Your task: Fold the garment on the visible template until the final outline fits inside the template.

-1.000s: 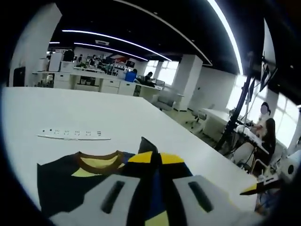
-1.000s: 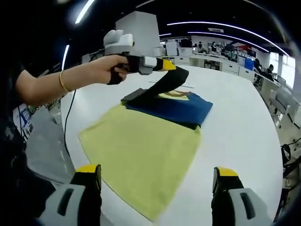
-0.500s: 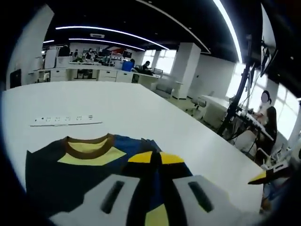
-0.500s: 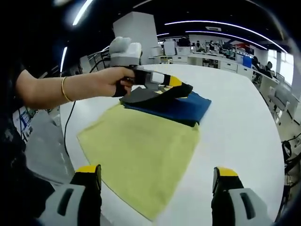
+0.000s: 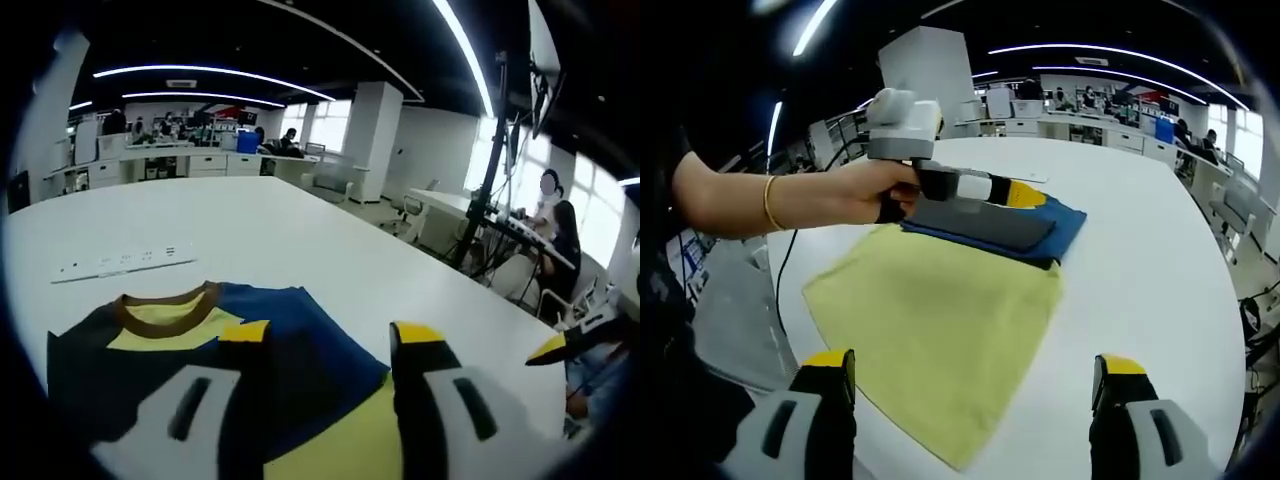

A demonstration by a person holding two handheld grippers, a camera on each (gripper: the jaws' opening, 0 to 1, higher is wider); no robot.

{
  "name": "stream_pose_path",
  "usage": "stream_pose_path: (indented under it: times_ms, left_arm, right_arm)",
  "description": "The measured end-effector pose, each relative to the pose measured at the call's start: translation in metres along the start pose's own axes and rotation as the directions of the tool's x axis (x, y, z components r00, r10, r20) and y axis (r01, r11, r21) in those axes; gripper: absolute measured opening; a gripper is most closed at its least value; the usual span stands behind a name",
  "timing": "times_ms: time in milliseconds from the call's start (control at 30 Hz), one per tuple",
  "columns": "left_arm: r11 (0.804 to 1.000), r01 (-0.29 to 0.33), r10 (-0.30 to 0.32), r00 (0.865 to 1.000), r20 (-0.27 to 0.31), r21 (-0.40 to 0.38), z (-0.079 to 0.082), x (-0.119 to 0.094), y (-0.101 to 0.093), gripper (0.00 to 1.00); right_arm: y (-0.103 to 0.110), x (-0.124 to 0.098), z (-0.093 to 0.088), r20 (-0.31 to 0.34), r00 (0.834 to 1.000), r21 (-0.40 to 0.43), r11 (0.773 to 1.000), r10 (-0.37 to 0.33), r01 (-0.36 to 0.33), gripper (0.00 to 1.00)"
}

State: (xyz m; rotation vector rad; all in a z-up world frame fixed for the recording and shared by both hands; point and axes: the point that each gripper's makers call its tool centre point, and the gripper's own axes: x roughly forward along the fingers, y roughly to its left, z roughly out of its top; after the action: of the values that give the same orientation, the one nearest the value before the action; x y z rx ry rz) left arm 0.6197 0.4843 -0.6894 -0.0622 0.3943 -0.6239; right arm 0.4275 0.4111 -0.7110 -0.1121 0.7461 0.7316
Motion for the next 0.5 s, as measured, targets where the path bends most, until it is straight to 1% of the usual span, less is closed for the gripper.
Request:
stream_pose_path:
  times_ms: [133,200,267,333,400,500]
  left_arm:
    - [1.000,-0.007,0.007,1.000,0.008,0.016,0.003,-0.008,0.007,0.60]
    - [1.000,-0.010,0.010,1.000,0.006,0.021,0.003,-0.012,0.009,0.63]
    - [0.999,-0.009,0.009,1.000,0.002,0.048,0.004,-0.017,0.011,0.66]
    - [0.998,-0.012,0.012,1.000,0.003,0.060,0.005,-0.021,0.013,0.71]
    - [0.998,-0.018,0.017,1.000,0.010,0.068,0.008,-0.026,0.018,0.77]
    - [0.996,-0.039,0.037,0.999,0.026,0.079,0.014,-0.034,0.030,0.84]
  right_arm:
    - [0.003,0.001,0.003,0.000,1.000,-0.015,1.000,0.011,-0.011,1.00]
    - [0.004,0.001,0.006,0.004,1.000,-0.026,1.000,0.013,-0.013,1.00]
    - [0.005,0.001,0.009,0.011,1.000,-0.030,0.999,0.016,-0.016,1.00]
    - [0.005,0.001,0.011,0.014,1.000,-0.033,0.999,0.017,-0.016,1.00]
    - [0.006,0.001,0.012,0.013,1.000,-0.038,0.999,0.019,-0.019,1.00]
    - [0.007,0.002,0.012,0.009,1.000,-0.046,0.999,0.022,-0.022,1.00]
